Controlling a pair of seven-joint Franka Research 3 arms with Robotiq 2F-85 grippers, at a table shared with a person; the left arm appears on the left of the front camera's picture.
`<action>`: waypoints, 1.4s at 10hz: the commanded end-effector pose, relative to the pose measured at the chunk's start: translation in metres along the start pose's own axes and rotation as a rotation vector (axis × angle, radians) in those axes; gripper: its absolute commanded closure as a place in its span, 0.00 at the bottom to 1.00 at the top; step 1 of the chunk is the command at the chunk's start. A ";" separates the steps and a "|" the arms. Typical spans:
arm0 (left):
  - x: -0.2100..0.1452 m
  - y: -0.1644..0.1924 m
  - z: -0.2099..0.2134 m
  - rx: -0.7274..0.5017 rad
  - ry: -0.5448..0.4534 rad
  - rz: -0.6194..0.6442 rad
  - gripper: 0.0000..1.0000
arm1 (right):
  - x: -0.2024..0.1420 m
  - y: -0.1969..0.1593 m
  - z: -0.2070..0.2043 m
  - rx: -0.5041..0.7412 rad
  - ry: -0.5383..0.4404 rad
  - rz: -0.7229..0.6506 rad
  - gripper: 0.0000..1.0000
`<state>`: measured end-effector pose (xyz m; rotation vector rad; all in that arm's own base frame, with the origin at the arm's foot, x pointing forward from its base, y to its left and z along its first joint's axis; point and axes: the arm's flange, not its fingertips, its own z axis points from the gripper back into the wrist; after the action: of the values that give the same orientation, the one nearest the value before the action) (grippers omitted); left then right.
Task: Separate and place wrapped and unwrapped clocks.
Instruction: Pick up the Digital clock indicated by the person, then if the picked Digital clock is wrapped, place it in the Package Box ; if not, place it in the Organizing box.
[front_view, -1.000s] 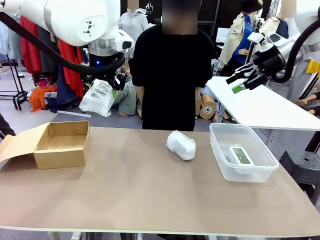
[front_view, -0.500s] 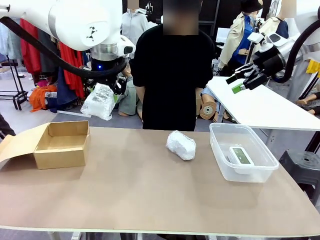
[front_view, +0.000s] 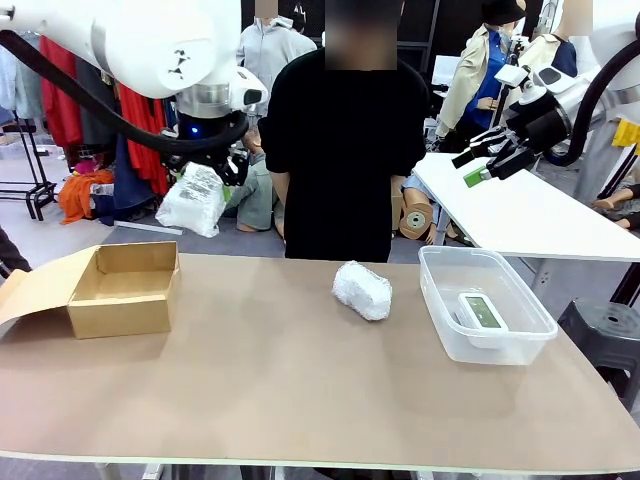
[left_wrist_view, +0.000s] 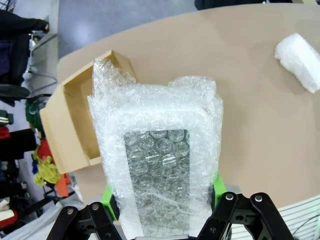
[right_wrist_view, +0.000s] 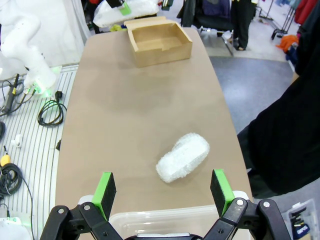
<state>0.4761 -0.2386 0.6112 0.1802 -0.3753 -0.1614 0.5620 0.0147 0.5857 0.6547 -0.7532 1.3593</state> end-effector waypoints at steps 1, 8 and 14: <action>-0.015 0.032 0.007 0.037 -0.043 0.023 1.00 | 0.001 0.001 0.001 -0.001 0.006 0.005 0.00; -0.016 0.058 0.020 0.049 -0.050 0.086 1.00 | 0.001 0.001 0.001 -0.001 0.006 0.005 0.00; -0.016 0.058 0.020 0.049 -0.050 0.086 1.00 | 0.001 0.001 0.001 -0.001 0.006 0.005 0.00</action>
<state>0.4617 -0.1863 0.6327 0.2103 -0.4329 -0.0775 0.5620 0.0146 0.5857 0.6547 -0.7532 1.3592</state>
